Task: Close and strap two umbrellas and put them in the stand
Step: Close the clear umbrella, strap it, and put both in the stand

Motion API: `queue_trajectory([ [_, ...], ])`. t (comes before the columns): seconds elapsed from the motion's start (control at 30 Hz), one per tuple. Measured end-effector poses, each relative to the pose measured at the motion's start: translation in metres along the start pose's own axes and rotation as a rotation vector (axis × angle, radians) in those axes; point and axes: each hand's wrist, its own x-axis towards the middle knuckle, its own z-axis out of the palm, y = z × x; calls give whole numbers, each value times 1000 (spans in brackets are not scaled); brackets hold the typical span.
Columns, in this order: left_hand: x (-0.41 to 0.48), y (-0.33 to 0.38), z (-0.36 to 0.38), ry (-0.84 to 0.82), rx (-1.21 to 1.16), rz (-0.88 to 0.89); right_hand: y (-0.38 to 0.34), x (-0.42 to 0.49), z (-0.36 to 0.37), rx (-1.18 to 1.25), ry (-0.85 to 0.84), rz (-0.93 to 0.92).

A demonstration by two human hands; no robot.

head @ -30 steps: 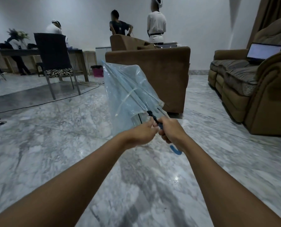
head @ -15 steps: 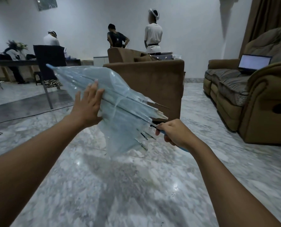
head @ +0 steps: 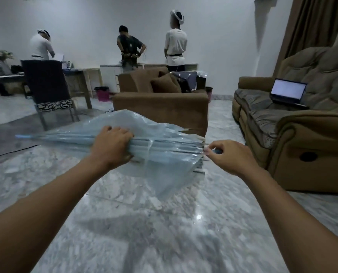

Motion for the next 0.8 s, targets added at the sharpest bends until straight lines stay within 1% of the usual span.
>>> queue_trajectory([
  [0.07, 22, 4, -42, -26, -51, -8, -4, 12, -51, 5, 137, 17],
  [0.13, 41, 11, -90, -57, -106, -31, -17, 14, -104, 42, 286, 94],
  [0.23, 63, 19, -169, -89, -176, -75, -62, -9, -186, 221, 540, 240],
  [0.27, 68, 22, -192, -94, -196, -91, -83, -22, -208, 318, 577, 269],
  [0.3, 71, 25, -216, -95, -215, -108, -105, -35, -227, 426, 552, 286],
  [0.33, 76, 28, -242, -98, -244, -123, -127, -45, -246, 536, 458, 311],
  [0.37, 78, 31, -267, -99, -275, -133, -150, -55, -261, 634, 331, 347],
  [0.43, 79, 37, -312, -86, -316, -142, -184, -67, -281, 783, 116, 439],
  [0.5, 76, 41, -349, -82, -373, -150, -205, -69, -297, 891, -2, 579],
  [0.53, 74, 43, -364, -86, -413, -146, -212, -68, -304, 954, -28, 645],
  [0.6, 69, 47, -387, -82, -478, -134, -228, -67, -319, 1064, -15, 714],
  [0.67, 63, 51, -403, -86, -537, -112, -239, -68, -327, 1123, 82, 739],
  [0.8, 54, 61, -429, -43, -709, -23, -255, -75, -341, 1282, 296, 745],
])
